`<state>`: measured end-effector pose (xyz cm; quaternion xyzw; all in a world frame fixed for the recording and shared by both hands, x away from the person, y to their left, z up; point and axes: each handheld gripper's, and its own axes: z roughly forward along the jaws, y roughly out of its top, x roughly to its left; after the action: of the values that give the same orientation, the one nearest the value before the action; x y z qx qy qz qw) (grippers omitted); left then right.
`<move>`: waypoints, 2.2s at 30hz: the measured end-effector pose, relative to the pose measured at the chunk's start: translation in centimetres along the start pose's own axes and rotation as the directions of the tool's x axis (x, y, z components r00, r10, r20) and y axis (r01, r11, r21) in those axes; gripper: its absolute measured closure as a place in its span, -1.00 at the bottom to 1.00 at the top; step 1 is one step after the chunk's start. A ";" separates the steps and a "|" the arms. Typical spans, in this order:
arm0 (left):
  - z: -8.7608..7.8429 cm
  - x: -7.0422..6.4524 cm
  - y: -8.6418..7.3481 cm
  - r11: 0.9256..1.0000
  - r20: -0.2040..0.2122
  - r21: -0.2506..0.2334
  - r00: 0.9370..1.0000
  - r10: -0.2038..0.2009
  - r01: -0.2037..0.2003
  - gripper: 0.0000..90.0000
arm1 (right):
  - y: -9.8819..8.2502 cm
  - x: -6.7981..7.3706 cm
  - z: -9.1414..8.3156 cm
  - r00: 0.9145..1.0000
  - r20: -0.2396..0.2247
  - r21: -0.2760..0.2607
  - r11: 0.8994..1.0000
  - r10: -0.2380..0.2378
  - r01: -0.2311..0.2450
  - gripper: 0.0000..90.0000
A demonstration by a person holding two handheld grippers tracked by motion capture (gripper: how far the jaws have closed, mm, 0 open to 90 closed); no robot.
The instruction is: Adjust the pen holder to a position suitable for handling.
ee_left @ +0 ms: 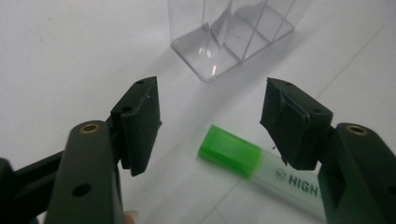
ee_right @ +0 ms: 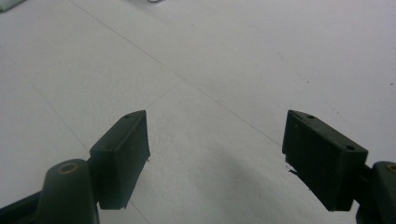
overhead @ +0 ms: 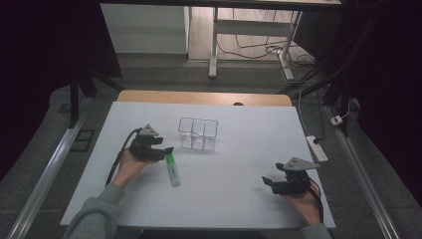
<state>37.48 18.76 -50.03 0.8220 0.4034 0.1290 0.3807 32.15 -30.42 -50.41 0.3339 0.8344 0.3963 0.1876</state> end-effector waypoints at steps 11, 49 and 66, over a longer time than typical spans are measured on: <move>2.0 1.2 0.7 1.000 -0.024 0.004 1.000 -0.011 0.011 0.18 | 0.0 0.0 0.1 1.000 0.001 0.006 1.000 -0.001 0.000 -0.49; 5.5 1.2 2.3 1.000 0.085 0.003 0.996 -0.013 0.013 0.98 | -0.1 0.0 0.3 1.000 0.000 0.018 1.000 0.004 -0.004 -0.49; 6.9 -0.8 3.7 0.999 0.120 0.012 0.992 0.032 -0.033 0.98 | -0.2 0.0 0.5 1.000 -0.004 0.016 1.000 0.010 -0.010 -0.49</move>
<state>42.65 13.08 -51.92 0.8374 0.3674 0.0829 0.3961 32.34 -30.30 -50.86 0.3386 0.8364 0.3911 0.1812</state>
